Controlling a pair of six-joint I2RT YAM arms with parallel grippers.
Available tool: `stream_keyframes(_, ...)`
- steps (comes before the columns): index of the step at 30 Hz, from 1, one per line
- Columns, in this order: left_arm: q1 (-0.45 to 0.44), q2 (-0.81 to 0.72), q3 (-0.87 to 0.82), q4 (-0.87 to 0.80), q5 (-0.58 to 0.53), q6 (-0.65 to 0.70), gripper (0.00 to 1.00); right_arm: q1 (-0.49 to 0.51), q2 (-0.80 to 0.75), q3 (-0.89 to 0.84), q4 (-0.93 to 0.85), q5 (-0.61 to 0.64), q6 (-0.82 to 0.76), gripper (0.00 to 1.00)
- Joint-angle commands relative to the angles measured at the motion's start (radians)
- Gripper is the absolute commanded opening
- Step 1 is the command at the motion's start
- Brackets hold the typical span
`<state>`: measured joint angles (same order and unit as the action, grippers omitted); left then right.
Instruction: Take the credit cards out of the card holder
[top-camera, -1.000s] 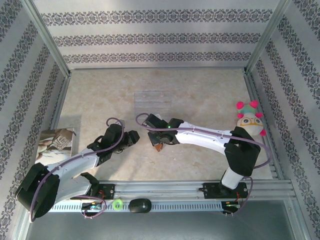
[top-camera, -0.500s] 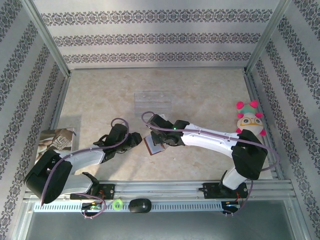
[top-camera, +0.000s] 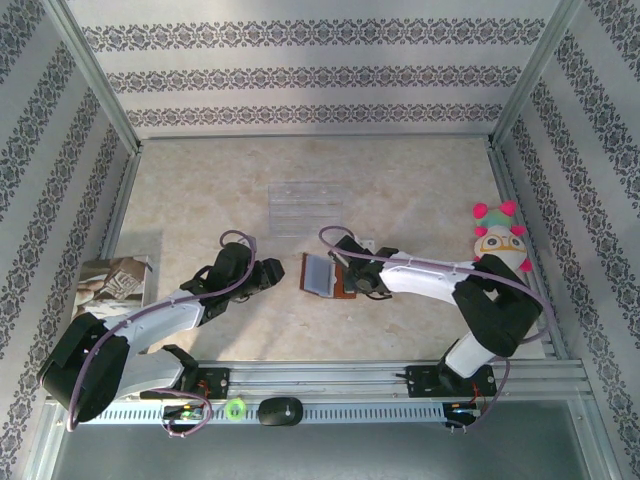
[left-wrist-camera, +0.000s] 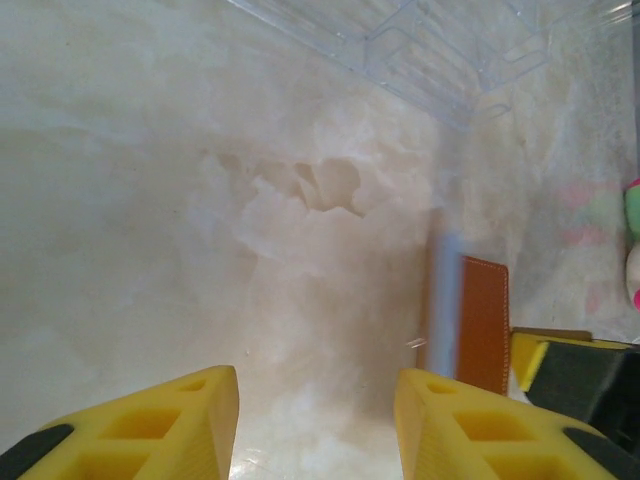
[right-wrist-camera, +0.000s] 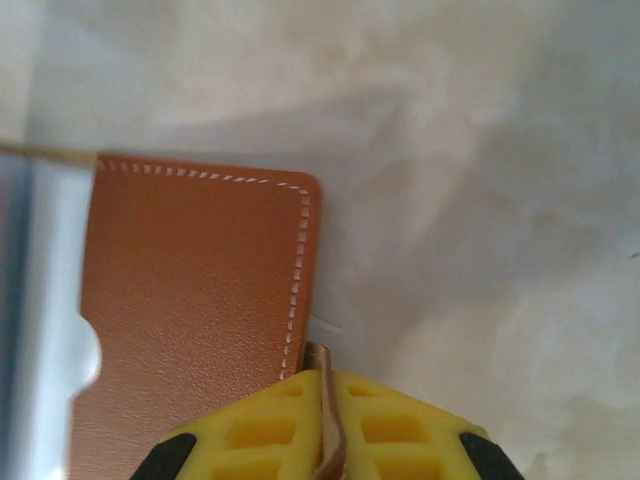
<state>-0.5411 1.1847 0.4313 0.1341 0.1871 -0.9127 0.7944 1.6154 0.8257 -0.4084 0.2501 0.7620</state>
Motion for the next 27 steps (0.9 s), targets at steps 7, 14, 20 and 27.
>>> stream_keyframes(7,-0.025,0.052,0.052,0.03,0.029,0.071,0.5,0.006,0.025,-0.035,0.062,0.007,0.016,0.0)
stream_keyframes(14,-0.065,0.109,0.107,0.044,0.017,0.115,0.53,0.005,0.009,-0.005,0.046,0.017,-0.037,0.13)
stream_keyframes(20,-0.065,0.202,0.154,0.035,0.003,0.153,0.4,-0.022,0.0,-0.004,0.092,-0.031,-0.117,0.21)
stream_keyframes(27,-0.066,0.254,0.181,-0.02,-0.033,0.159,0.35,-0.047,-0.081,0.01,0.069,-0.046,-0.199,0.35)
